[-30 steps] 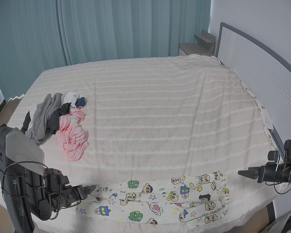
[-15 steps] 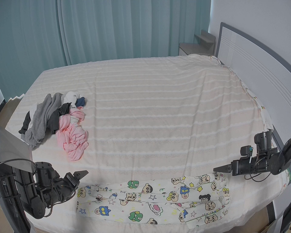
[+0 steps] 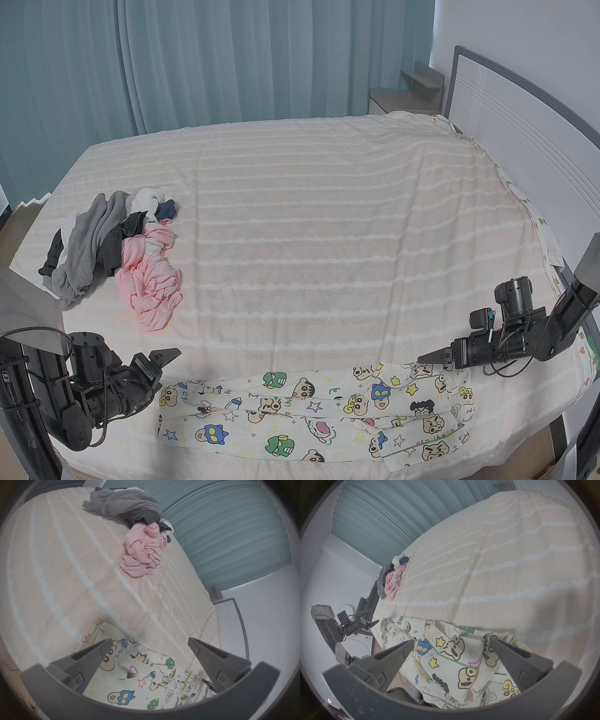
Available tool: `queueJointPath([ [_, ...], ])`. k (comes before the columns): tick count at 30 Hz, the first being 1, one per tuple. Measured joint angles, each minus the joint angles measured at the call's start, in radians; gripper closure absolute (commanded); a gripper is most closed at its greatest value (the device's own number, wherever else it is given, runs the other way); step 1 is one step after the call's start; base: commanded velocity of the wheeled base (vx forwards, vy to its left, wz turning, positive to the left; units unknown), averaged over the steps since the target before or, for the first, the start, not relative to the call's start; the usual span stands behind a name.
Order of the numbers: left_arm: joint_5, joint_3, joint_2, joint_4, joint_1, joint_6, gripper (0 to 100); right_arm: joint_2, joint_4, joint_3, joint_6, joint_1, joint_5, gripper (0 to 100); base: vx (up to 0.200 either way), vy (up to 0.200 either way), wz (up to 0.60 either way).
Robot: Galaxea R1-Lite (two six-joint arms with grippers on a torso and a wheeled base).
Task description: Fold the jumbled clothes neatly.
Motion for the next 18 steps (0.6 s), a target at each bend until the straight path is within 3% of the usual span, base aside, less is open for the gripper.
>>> queueJointPath([
  [9, 0.007, 0.000, 0.017, 0.000, -0.001, 0.000, 0, 0.052, 0.000, 0.005, -0.002, 0.012, -0.008, 0, 0.000, 0.000, 0.00],
  [10, 0.008, 0.000, 0.017, 0.000, -0.001, 0.000, 0, 0.058, -0.001, 0.004, -0.002, 0.012, -0.010, 100, 0.000, 0.000, 0.00],
  [18, 0.008, 0.000, 0.021, 0.000, -0.001, 0.000, 0, 0.081, -0.002, 0.007, -0.001, 0.004, -0.017, 100, 0.000, 0.000, 0.00],
])
